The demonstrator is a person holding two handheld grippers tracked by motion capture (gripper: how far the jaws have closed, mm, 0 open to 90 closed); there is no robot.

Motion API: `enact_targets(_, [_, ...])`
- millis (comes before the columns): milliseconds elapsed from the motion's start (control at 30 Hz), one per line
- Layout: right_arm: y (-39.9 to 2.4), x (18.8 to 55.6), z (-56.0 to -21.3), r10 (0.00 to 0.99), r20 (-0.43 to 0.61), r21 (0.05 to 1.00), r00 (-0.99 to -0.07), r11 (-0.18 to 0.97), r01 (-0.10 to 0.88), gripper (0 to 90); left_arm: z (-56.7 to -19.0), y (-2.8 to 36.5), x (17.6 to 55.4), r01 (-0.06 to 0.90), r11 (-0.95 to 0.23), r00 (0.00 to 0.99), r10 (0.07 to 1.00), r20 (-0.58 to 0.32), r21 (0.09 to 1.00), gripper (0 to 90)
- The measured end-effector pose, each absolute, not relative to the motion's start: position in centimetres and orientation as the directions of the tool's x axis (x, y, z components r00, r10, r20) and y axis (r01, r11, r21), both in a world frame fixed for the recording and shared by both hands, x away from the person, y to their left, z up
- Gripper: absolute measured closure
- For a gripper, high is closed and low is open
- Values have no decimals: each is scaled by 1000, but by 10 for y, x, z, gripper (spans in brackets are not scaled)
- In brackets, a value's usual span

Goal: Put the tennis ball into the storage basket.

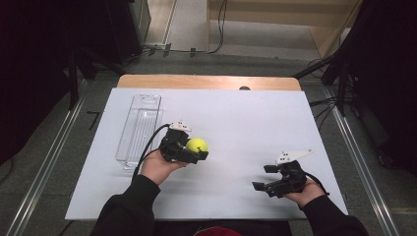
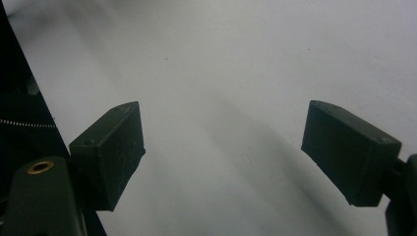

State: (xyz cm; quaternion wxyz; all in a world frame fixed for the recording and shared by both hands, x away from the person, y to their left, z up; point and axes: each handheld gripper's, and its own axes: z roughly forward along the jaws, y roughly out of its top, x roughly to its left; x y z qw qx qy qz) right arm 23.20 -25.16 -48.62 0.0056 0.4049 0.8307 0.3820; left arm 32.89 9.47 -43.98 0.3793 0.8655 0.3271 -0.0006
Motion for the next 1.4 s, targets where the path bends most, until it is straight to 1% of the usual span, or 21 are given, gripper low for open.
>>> enact_targets(1400, [-252,232,-487,677,300,637,-672,382,669,141,-426,108,334,596,-486,762,595,-258,640,264])
